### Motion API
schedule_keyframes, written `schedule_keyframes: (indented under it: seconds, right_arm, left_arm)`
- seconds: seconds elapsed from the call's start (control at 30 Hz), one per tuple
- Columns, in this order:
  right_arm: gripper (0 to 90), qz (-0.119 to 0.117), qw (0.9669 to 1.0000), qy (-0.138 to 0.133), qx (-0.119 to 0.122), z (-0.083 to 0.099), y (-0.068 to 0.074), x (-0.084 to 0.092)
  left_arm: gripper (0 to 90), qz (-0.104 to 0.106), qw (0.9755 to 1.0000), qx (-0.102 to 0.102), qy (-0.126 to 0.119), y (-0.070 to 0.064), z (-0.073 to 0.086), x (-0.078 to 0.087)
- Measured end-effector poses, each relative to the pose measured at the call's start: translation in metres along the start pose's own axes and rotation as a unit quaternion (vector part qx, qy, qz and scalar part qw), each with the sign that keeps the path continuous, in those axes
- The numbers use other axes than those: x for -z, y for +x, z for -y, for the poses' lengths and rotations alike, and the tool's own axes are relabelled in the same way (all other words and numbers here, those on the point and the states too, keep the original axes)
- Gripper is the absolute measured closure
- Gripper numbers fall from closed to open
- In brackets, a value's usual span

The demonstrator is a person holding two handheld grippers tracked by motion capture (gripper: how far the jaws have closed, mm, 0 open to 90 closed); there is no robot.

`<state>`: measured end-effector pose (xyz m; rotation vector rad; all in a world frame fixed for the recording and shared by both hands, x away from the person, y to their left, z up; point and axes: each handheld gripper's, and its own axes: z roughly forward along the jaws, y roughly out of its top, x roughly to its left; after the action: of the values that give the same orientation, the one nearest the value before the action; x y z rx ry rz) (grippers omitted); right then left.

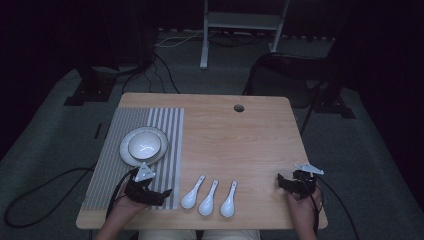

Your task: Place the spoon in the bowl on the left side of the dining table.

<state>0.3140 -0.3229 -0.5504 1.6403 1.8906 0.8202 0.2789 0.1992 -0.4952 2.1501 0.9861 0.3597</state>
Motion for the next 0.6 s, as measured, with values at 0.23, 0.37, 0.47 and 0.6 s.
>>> schedule_keyframes:
  seconds: [0.23,0.37,0.47,0.6]
  right_arm:
    - [12.6,0.0,1.0,0.0,0.0,0.0,0.0,0.0]
    - [12.6,0.0,1.0,0.0,0.0,0.0,0.0,0.0]
    - [12.6,0.0,1.0,0.0,0.0,0.0,0.0,0.0]
    - [12.6,0.0,1.0,0.0,0.0,0.0,0.0,0.0]
  left_arm:
    - [2.3,0.013,0.9998,-0.016,0.002,-0.009,-0.012,-0.007]
    - [2.3,0.013,0.9996,-0.024,0.004,-0.016,-0.02,-0.013]
    - [2.3,0.019,0.9993,-0.031,0.005,-0.021,-0.024,-0.016]
    - [2.3,0.027,0.999,-0.036,0.007,-0.025,-0.029,-0.02]
